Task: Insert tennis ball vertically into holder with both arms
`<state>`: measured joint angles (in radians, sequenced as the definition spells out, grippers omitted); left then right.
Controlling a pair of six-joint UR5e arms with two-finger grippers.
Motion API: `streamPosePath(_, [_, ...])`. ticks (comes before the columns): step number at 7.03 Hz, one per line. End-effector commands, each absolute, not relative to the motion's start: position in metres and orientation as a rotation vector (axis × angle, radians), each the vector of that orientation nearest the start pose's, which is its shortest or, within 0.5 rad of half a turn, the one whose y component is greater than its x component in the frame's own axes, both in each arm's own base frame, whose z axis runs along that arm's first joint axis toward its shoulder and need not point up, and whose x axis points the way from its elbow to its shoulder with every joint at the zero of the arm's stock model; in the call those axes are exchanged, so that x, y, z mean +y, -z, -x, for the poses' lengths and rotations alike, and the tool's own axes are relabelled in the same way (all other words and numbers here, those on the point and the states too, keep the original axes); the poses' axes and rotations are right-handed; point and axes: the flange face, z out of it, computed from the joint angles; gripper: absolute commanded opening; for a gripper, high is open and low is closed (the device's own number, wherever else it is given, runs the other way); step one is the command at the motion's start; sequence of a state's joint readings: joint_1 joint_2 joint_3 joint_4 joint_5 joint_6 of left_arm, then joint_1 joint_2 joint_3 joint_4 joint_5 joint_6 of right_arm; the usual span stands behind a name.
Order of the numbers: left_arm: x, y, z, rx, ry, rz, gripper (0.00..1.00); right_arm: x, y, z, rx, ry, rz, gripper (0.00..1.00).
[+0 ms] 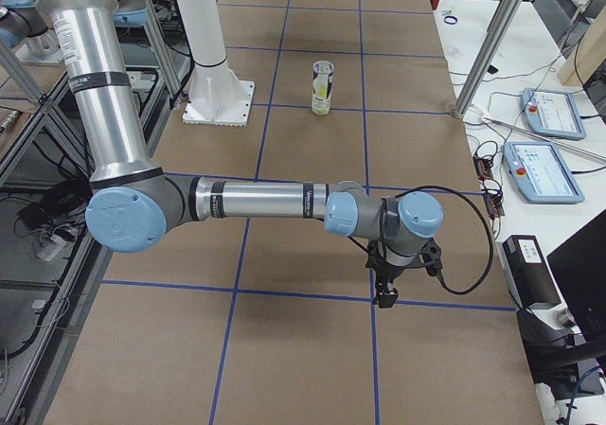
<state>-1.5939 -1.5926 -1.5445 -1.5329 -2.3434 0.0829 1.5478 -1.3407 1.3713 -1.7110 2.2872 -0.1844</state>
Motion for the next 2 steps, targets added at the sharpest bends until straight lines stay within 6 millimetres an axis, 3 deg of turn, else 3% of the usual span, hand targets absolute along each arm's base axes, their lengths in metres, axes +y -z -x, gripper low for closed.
streamPosePath(1, [-0.4957,-0.6655,0.0753,0.771,-0.054,-0.035,1.00,-0.5813,-0.6498,-0.0545,-0.722,0.158,0.047,1.00])
streamPosePath(2, [-0.4962,-0.6647,0.0753,0.771,-0.059,-0.043,1.00,-0.5814,-0.6498,-0.0537,-0.722,0.158,0.048,1.00])
